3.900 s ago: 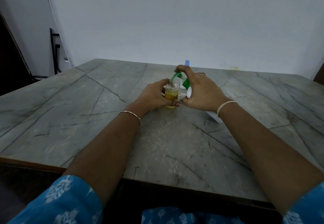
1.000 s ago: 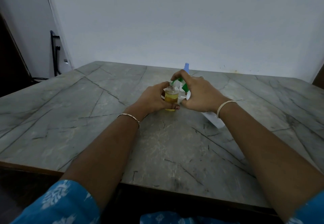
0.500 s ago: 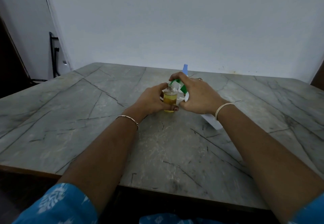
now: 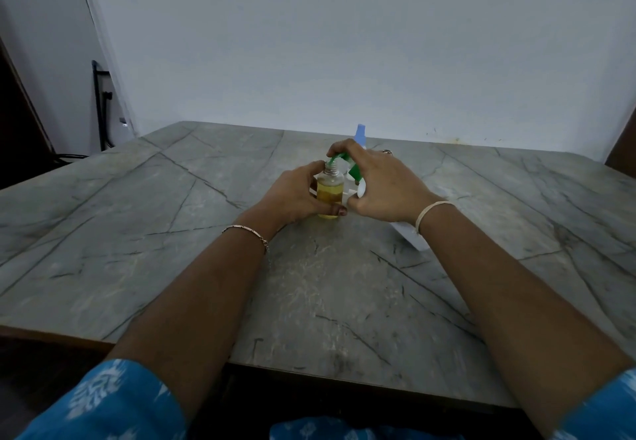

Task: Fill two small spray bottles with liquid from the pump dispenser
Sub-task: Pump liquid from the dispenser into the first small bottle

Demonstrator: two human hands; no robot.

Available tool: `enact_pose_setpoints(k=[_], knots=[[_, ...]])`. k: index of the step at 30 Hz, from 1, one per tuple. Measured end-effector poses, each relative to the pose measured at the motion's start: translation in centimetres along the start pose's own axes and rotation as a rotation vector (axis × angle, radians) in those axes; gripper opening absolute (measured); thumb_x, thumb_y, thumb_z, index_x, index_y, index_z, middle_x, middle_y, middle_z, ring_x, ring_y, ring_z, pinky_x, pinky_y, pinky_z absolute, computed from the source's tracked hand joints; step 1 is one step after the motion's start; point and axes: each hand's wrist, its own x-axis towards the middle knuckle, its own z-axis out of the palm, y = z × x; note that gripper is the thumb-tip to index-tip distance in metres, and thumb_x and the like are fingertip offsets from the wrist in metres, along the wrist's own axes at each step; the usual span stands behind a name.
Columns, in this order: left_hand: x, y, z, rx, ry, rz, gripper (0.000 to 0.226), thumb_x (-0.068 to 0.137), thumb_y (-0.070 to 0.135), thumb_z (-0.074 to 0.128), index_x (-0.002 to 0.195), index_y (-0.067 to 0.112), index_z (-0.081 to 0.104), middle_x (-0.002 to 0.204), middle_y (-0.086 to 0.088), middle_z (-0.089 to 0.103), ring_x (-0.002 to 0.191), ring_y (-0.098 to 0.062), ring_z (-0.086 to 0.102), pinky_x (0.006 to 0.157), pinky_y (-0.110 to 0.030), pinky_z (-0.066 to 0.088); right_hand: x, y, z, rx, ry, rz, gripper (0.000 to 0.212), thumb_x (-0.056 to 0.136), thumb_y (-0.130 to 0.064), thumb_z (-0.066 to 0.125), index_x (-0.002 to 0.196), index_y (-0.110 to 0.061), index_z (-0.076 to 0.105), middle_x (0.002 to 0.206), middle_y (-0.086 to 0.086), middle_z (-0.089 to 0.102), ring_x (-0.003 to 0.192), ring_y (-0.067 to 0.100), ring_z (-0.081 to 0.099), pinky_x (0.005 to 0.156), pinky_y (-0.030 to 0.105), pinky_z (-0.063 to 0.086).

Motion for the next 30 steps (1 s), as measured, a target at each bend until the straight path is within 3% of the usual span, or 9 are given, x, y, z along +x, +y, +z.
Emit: enact_pose_setpoints(k=[6, 13, 16, 19, 21, 26, 30], knots=[[0.0, 0.1, 0.0, 0.022, -0.003, 0.002, 0.086, 0.064, 0.038, 0.087, 0.138, 0.021, 0.047, 0.121, 0.001, 0.062, 0.102, -0.016, 0.061, 0.09, -0.029, 0.047, 0.2, 0.1, -0.2, 0.064, -0.015, -0.009, 0.062, 0.073, -0.025, 0.073, 0.125, -0.028, 0.038, 0.105, 0.003, 0.063, 0.082, 0.021, 0.057, 0.078, 0.041, 0.054], [0.3, -0.5, 0.2, -0.008, 0.002, 0.005, 0.09, 0.058, 0.042, 0.088, 0.137, 0.022, 0.05, 0.121, -0.001, 0.067, 0.1, -0.016, 0.065, 0.094, -0.035, 0.051, 0.3, -0.1, 0.1, 0.072, 0.004, 0.001, 0.059, 0.071, -0.025, 0.068, 0.122, -0.029, 0.038, 0.104, 0.003, 0.063, 0.082, 0.022, 0.057, 0.076, 0.046, 0.055], [0.4, -0.6, 0.2, -0.018, 0.017, 0.003, 0.087, 0.059, 0.041, 0.088, 0.135, 0.02, 0.05, 0.117, 0.0, 0.067, 0.098, -0.015, 0.065, 0.09, -0.03, 0.051, 0.0, 0.0, -0.1, 0.055, 0.01, -0.01, 0.067, 0.074, -0.029, 0.069, 0.132, -0.034, 0.036, 0.106, 0.002, 0.062, 0.084, 0.021, 0.057, 0.075, 0.041, 0.054], [0.4, -0.6, 0.2, -0.006, 0.02, 0.007, 0.084, 0.06, 0.04, 0.088, 0.133, 0.02, 0.051, 0.117, 0.001, 0.067, 0.097, -0.014, 0.065, 0.086, -0.026, 0.049, -0.5, 0.1, -0.4, 0.034, 0.014, -0.008, 0.082, 0.076, -0.026, 0.071, 0.143, -0.033, 0.024, 0.093, 0.004, 0.06, 0.071, 0.018, 0.054, 0.062, 0.027, 0.046], [0.4, -0.6, 0.2, -0.003, 0.015, 0.012, 0.084, 0.06, 0.041, 0.088, 0.134, 0.021, 0.051, 0.117, 0.001, 0.067, 0.098, -0.014, 0.064, 0.088, -0.027, 0.049, -0.6, 0.1, -0.4, 0.044, 0.017, 0.014, 0.081, 0.075, -0.026, 0.072, 0.14, -0.03, 0.025, 0.089, 0.009, 0.061, 0.069, 0.019, 0.055, 0.058, 0.026, 0.043], [0.5, -0.6, 0.2, -0.007, 0.019, 0.023, 0.08, 0.06, 0.04, 0.088, 0.131, 0.023, 0.053, 0.113, 0.002, 0.068, 0.095, -0.013, 0.065, 0.087, -0.029, 0.051, -0.8, 0.1, -1.0, 0.168, 0.004, 0.026, 0.075, 0.075, -0.035, 0.076, 0.135, -0.029, 0.031, 0.101, 0.005, 0.065, 0.078, 0.021, 0.061, 0.068, 0.035, 0.053], [0.2, -0.5, 0.0, -0.017, 0.024, 0.051, 0.07, 0.062, 0.039, 0.088, 0.123, 0.025, 0.057, 0.106, 0.003, 0.069, 0.092, -0.012, 0.066, 0.079, -0.022, 0.05, -1.1, 0.6, -1.9, 0.261, -0.089, 0.029, 0.085, 0.073, -0.033, 0.08, 0.141, -0.036, 0.028, 0.113, 0.003, 0.064, 0.089, 0.021, 0.064, 0.081, 0.037, 0.055]])
